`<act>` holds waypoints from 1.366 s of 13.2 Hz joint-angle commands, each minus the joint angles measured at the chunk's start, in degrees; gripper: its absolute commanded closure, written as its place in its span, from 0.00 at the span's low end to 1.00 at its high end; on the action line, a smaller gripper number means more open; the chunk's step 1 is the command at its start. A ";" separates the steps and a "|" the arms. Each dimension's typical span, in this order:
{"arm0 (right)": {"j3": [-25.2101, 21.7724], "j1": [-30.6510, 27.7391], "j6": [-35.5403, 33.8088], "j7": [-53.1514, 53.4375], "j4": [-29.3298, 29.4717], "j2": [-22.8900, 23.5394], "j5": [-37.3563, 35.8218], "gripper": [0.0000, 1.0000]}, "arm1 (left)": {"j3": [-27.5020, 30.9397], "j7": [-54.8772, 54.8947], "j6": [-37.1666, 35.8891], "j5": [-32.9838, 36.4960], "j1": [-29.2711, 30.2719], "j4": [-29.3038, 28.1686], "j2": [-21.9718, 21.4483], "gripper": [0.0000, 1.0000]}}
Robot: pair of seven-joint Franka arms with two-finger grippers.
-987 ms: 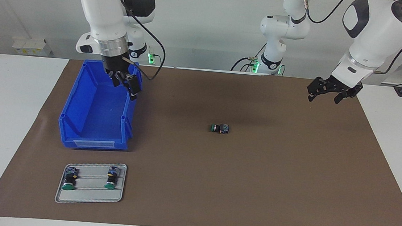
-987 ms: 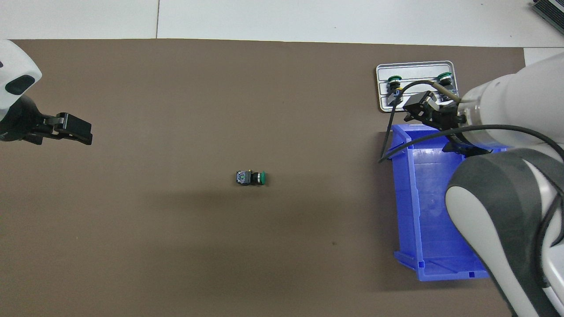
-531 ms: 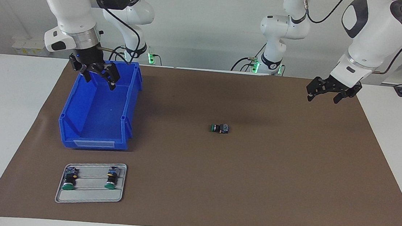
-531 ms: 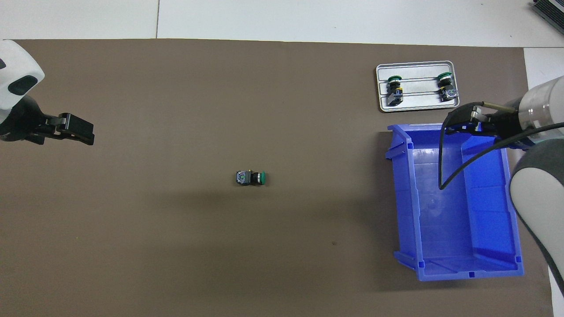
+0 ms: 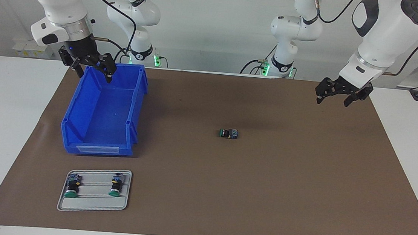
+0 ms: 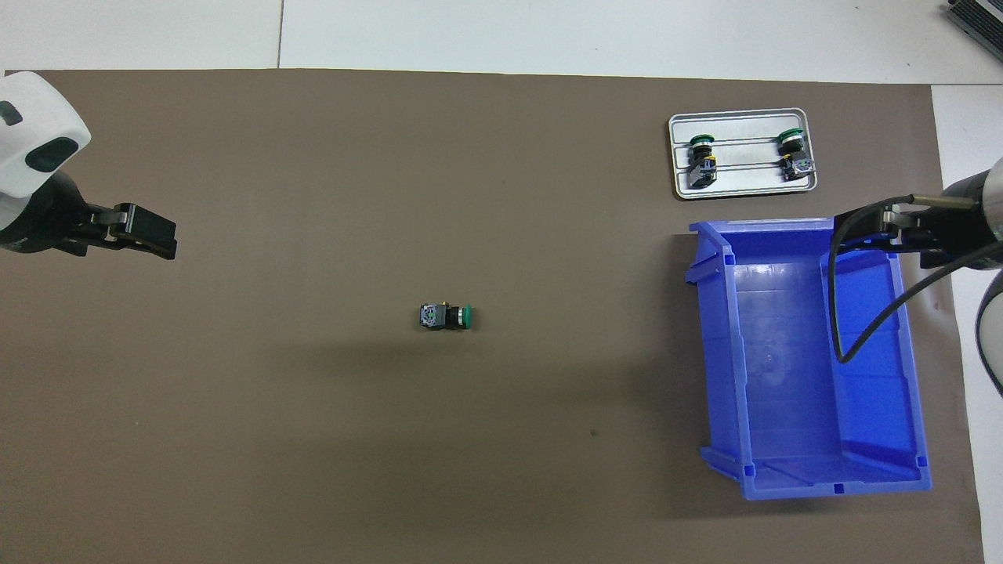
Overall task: Place and press button with both arms
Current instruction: 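Reach the left gripper toward the button on the table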
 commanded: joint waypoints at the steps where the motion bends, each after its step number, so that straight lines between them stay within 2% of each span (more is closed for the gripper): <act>1: 0.46 -1.83 -1.02 -3.12 -0.39 -0.12 0.60 0.00 | 0.16 6.03 3.69 -0.46 -1.67 -2.09 -1.34 0.00; 5: 0.46 -2.01 -0.93 -2.60 -0.39 -0.12 0.94 0.00 | -0.02 30.63 14.85 -1.51 -5.53 -11.21 -4.67 0.00; 8: 0.64 -1.23 -0.93 -2.60 -0.39 -0.12 1.30 0.00 | -0.11 45.75 15.84 -3.71 -7.38 -14.83 -6.26 0.00; 11: 0.82 -1.22 -1.02 -2.60 -0.39 -0.12 1.47 0.00 | -0.11 55.61 16.72 -3.80 -12.55 -17.73 -6.79 0.00; 13: 0.82 -1.31 -1.02 -2.60 -0.39 -0.12 1.48 0.00 | -0.11 55.90 17.15 -3.71 -15.72 -18.70 -6.36 0.00; 18: 0.82 -1.22 -1.02 -2.60 -0.39 -0.12 1.48 0.00 | -0.02 52.75 27.69 -3.71 -24.86 -20.99 -1.27 0.00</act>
